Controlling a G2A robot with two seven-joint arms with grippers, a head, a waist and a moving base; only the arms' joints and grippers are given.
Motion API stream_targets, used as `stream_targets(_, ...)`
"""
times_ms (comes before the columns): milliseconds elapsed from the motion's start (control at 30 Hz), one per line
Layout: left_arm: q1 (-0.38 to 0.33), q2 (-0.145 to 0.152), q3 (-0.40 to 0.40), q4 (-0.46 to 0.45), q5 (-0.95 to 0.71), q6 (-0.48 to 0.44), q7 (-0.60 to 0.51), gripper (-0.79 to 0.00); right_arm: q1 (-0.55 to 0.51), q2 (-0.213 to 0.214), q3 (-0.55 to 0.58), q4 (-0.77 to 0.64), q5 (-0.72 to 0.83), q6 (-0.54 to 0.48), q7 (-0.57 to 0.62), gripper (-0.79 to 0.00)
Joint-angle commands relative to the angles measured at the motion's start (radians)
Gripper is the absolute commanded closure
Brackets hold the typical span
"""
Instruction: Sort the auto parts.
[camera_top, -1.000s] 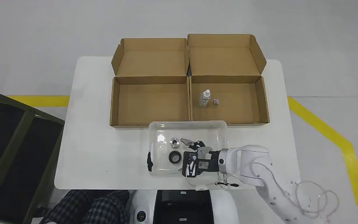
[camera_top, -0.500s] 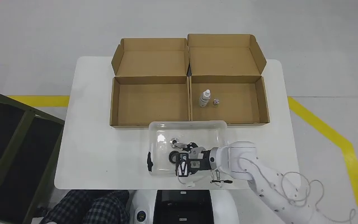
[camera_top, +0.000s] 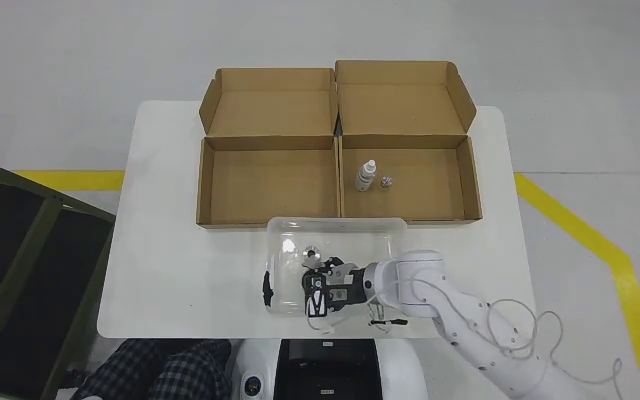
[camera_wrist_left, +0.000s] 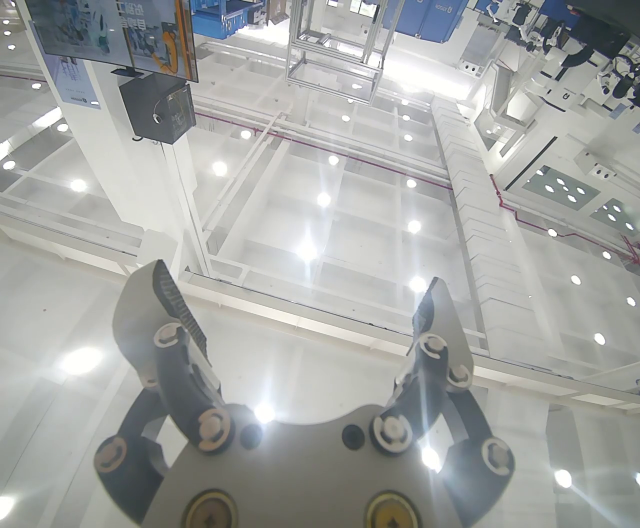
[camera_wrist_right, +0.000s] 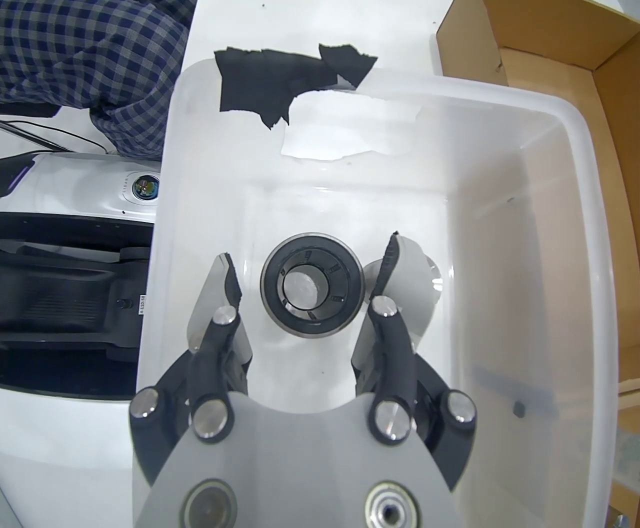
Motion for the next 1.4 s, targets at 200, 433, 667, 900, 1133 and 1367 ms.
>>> stream_targets(200, 0.0, 0.0, 0.0, 0.0, 0.0, 0.0, 0.0, -0.785, 0.029, -0.013, -0.026, 0.036, 0.003, 0.006, 0.001, -0.474)
stream_targets(433, 0.0, 0.0, 0.0, 0.0, 0.0, 0.0, 0.0, -0.785, 0.048, -0.022, -0.041, 0.064, 0.006, 0.007, 0.001, -0.406)
stream_targets(667, 0.0, 0.0, 0.0, 0.0, 0.0, 0.0, 0.0, -0.785, 0.056, -0.026, -0.041, 0.076, 0.014, 0.002, -0.005, -0.182)
stream_targets(900, 0.0, 0.0, 0.0, 0.0, 0.0, 0.0, 0.0, -0.785, 0.047, -0.019, -0.011, 0.06, 0.044, -0.024, -0.032, 0.0)
stream_targets(1133, 0.0, 0.0, 0.0, 0.0, 0.0, 0.0, 0.0, -0.785, 0.027, -0.003, 0.053, 0.033, 0.096, -0.063, -0.06, 0.0)
stream_targets(1367, 0.0, 0.0, 0.0, 0.0, 0.0, 0.0, 0.0, -0.785, -0.006, 0.022, 0.158, -0.015, 0.147, -0.087, -0.081, 0.0)
